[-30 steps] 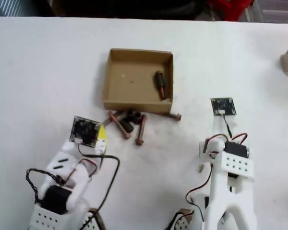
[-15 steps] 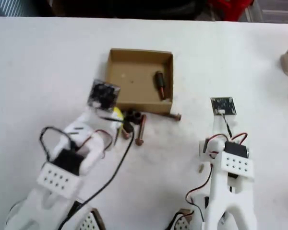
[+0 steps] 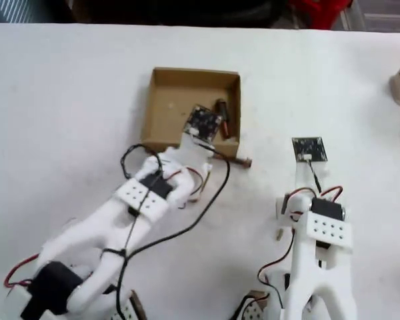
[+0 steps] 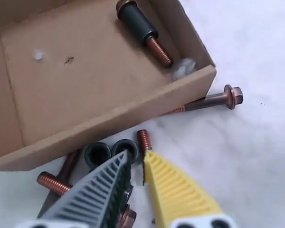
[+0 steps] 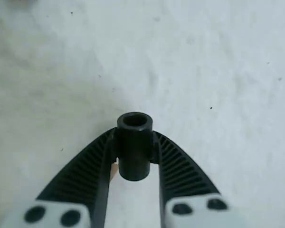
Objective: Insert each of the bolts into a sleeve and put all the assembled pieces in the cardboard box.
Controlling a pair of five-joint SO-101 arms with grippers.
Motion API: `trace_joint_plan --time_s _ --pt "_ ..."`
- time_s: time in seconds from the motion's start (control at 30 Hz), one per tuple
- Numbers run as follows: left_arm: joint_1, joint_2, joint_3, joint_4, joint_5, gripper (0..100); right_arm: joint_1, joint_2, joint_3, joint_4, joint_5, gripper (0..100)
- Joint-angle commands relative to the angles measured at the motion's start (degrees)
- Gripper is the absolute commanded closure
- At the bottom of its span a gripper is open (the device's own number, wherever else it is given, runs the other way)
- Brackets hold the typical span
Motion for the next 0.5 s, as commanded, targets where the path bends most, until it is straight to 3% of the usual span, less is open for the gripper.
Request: trace_joint_plan --time_s 0.0,0.17,0.47 --pt "1.19 2.77 -4.92 -1.76 3.16 91 0.48 -1.54 -0.35 -0.92 -0.18 98.1" --pt "1.36 10.15 -7.65 -1.49 4.22 81 0.40 -1.63 0.26 -0.84 3.08 98.1" --pt "0.40 22.64 -17.49 1.93 4.31 81 0.40 -1.54 0.26 -0.66 5.01 98.1"
